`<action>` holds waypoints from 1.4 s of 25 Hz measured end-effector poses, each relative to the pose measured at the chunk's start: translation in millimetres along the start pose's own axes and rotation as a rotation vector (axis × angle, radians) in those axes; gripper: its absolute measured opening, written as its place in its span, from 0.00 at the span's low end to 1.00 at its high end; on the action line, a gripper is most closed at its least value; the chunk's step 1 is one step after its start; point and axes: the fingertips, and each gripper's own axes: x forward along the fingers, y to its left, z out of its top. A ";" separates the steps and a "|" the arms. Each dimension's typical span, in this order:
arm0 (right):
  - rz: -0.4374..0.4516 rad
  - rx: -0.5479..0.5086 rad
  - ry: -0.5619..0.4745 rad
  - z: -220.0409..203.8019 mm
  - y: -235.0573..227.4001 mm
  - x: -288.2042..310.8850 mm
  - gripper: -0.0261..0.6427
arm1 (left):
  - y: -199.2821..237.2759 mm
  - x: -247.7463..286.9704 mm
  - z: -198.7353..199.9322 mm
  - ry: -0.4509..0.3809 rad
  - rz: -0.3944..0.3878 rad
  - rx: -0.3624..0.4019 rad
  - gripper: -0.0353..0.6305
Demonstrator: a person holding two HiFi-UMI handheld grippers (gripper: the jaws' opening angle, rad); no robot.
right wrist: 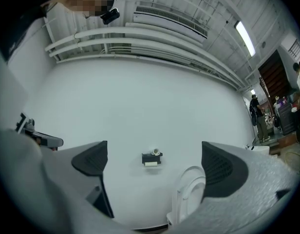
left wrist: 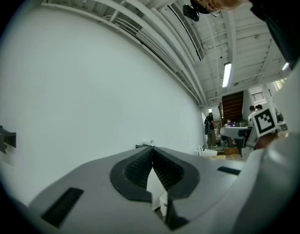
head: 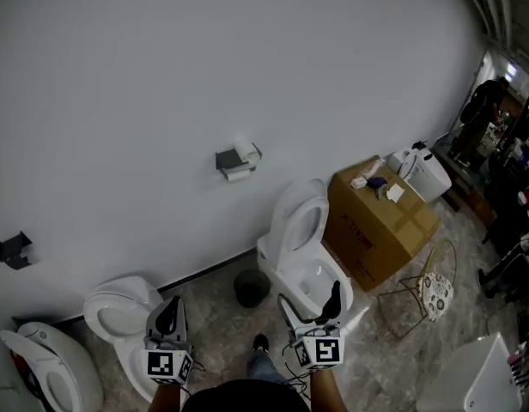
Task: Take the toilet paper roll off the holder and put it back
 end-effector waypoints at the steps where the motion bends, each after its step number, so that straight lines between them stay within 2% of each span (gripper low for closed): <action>1: 0.004 0.003 0.004 -1.8 -8.1 11.1 0.91 | -1.5 12.5 0.9 0.001 0.008 0.001 0.06; 11: 0.072 0.033 0.014 -19.4 -79.7 106.2 0.91 | -18.1 117.9 -4.1 0.010 0.085 0.021 0.06; 16: 0.107 0.038 0.027 -19.5 -105.5 140.9 0.91 | -24.7 157.0 5.2 0.019 0.138 -0.004 0.06; 21: 0.123 0.050 0.029 -22.6 -125.5 166.1 0.91 | -27.8 186.0 -10.7 0.015 0.139 0.032 0.06; 24: 0.130 0.059 0.034 -27.4 -134.1 176.1 0.91 | -35.5 200.0 1.7 0.024 0.160 0.009 0.06; 28: 0.140 0.068 0.043 -32.2 -138.1 185.8 0.91 | -31.9 206.6 -10.7 0.026 0.158 0.035 0.06; 35: 0.173 0.055 0.065 -44.1 -126.9 211.9 0.91 | -19.5 218.2 -7.5 0.043 0.183 0.017 0.06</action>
